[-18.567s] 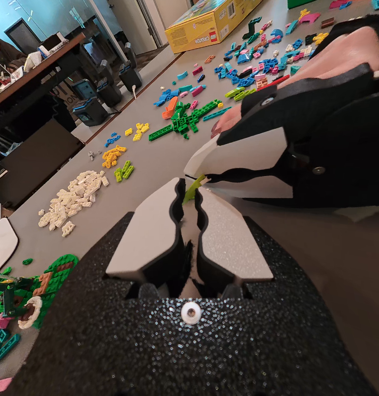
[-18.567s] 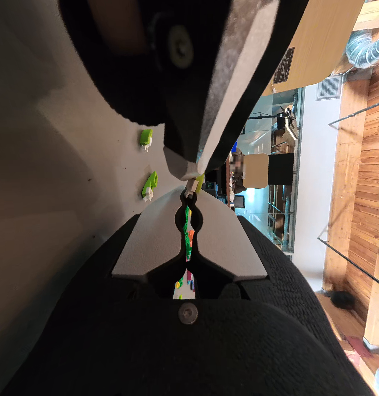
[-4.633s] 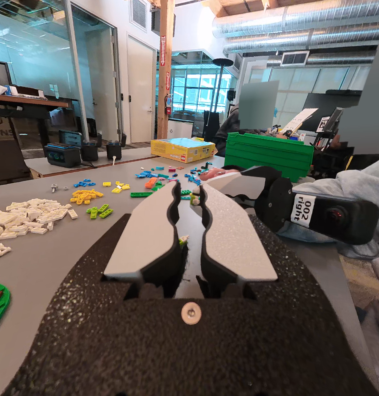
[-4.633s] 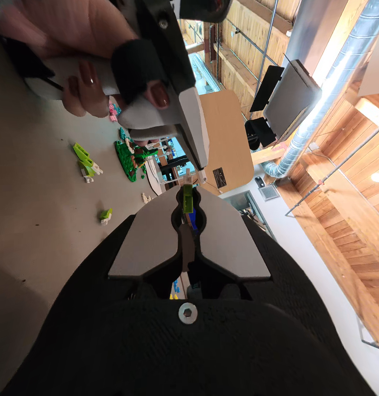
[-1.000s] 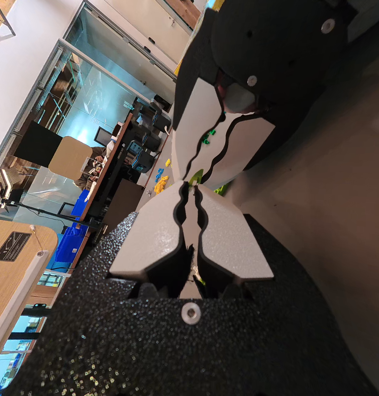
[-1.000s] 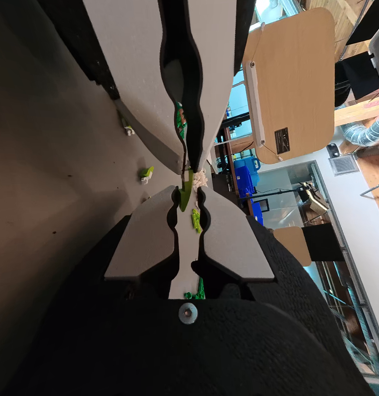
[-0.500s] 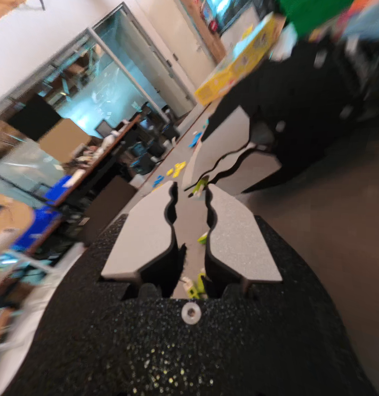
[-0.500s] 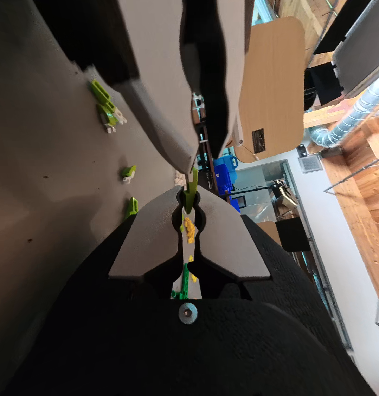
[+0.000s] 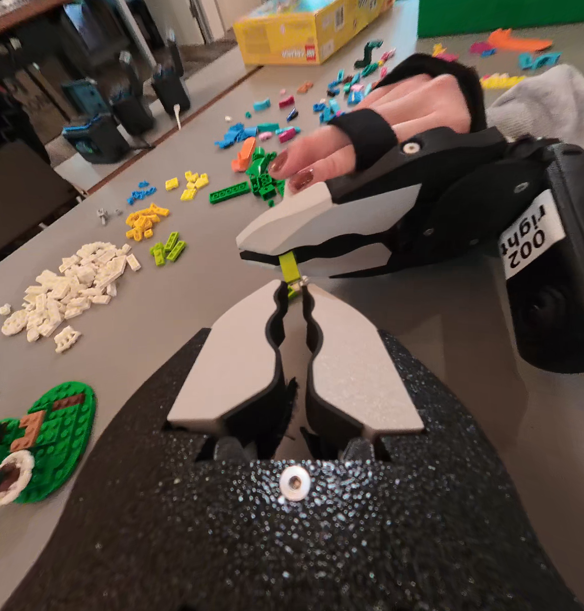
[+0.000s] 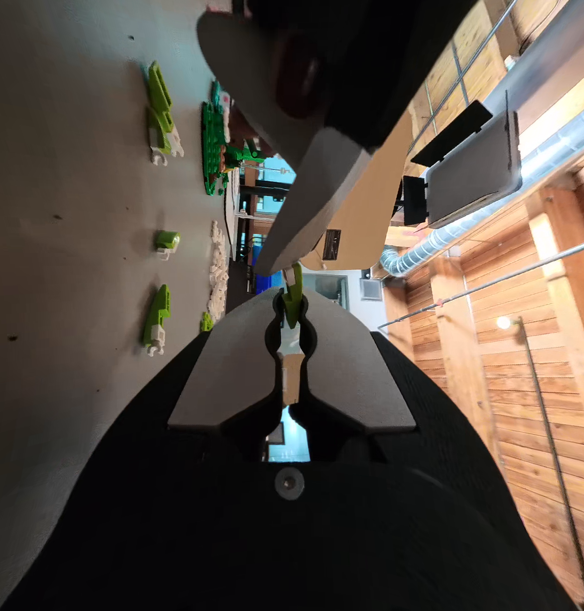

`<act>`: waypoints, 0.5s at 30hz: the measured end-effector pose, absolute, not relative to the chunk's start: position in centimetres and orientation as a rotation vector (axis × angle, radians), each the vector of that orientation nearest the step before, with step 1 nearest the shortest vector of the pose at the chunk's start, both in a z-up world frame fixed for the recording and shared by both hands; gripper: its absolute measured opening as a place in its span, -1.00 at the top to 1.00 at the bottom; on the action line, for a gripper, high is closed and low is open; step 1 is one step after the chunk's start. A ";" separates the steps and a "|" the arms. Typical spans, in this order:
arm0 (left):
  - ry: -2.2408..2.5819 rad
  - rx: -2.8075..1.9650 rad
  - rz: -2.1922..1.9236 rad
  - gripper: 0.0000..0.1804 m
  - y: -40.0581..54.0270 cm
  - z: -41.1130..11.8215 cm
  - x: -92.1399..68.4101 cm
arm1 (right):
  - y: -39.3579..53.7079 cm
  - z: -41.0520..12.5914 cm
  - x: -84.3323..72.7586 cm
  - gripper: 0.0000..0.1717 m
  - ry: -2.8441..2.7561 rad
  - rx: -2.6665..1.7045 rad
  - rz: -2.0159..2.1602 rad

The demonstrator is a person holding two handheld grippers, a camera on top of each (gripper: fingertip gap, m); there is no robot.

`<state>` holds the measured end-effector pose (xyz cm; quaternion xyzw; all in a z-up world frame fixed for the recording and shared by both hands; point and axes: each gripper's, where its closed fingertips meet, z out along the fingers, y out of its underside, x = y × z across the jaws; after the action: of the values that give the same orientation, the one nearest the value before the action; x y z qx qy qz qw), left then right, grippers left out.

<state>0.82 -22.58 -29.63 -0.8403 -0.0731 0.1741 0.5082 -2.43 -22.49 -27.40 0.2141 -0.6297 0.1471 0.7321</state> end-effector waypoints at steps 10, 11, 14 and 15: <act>-0.229 -2.105 0.372 0.92 -22.8 -29.8 1.0 | -23.0 -27.0 -2.6 0.95 -1.320 0.534 0.237; -0.232 -2.113 0.360 0.93 -22.8 -29.9 1.1 | -23.1 -26.9 -2.7 0.95 -1.314 0.541 0.228; -0.246 -2.122 0.357 0.94 -22.9 -29.9 1.1 | -23.4 -26.8 -2.8 0.95 -1.303 0.547 0.219; -0.250 -2.124 0.362 0.94 -23.0 -29.9 1.0 | -23.5 -26.8 -2.9 0.95 -1.298 0.548 0.216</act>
<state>1.01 -22.98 -29.91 -0.8658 -0.1021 0.1477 0.4671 -2.87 -23.48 -26.80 0.2516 -0.5955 0.0990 0.7565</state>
